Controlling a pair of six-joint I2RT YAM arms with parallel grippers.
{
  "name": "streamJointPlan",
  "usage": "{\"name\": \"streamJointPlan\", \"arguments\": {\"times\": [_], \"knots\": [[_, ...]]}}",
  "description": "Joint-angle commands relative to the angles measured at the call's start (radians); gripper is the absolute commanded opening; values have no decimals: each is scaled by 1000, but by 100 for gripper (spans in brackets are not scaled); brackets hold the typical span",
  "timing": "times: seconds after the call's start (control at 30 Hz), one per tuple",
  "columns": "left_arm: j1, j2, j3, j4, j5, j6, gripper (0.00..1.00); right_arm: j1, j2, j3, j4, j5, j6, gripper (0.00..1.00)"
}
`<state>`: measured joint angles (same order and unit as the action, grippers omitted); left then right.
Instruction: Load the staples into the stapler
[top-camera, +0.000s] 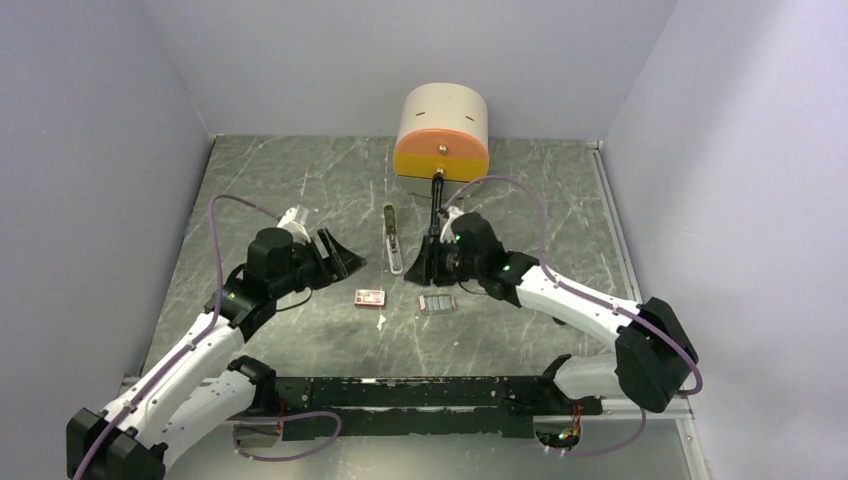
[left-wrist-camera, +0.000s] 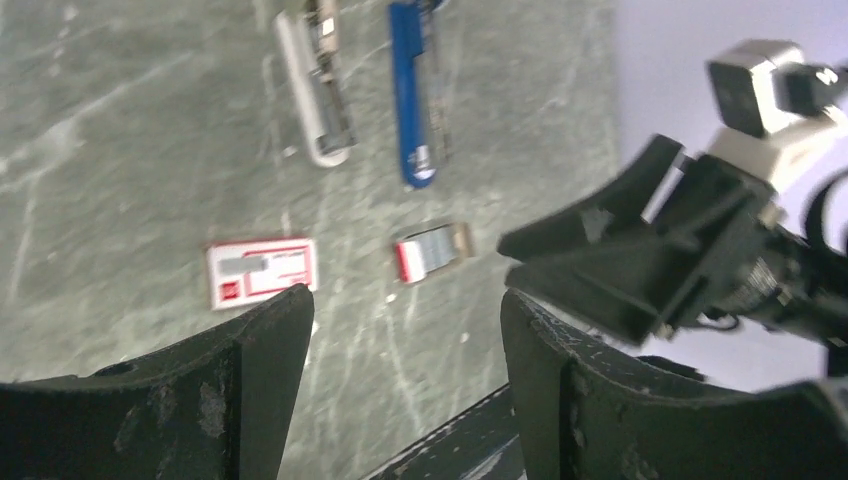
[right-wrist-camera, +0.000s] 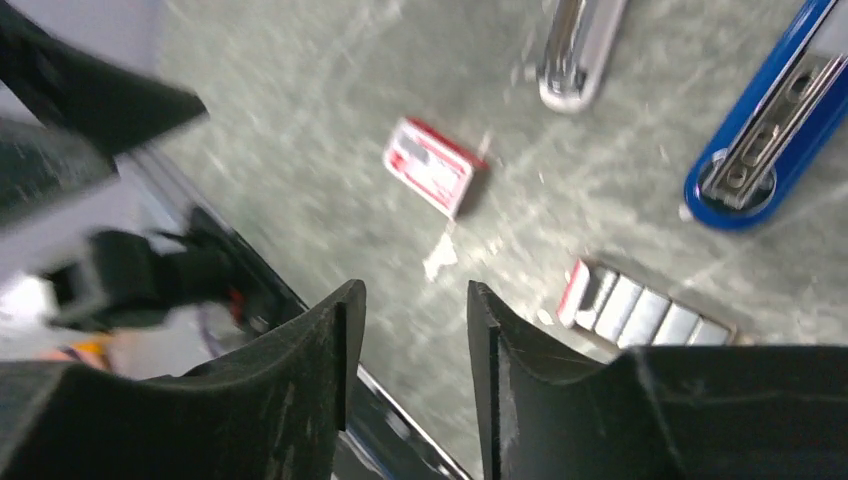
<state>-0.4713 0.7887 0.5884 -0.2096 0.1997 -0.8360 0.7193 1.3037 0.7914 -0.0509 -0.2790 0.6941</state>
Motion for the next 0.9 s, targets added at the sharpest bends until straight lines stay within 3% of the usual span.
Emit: {"name": "streamJointPlan", "arguments": {"times": [0.0,0.2,0.37,0.57,0.87], "knots": [[-6,6,-2,-120,-92,58,74,140,10,34,-260,203,-183,49],[-6,31,67,-212,-198,90,73,396,94,48,-366,335,-234,57],[-6,24,94,-272,-309,99,73,588,160,74,-381,308,-381,58],[-4,20,88,-278,-308,101,73,658,232,112,-348,283,-492,54],[-5,12,76,-281,-305,104,74,682,321,150,-285,209,-529,34]]}}
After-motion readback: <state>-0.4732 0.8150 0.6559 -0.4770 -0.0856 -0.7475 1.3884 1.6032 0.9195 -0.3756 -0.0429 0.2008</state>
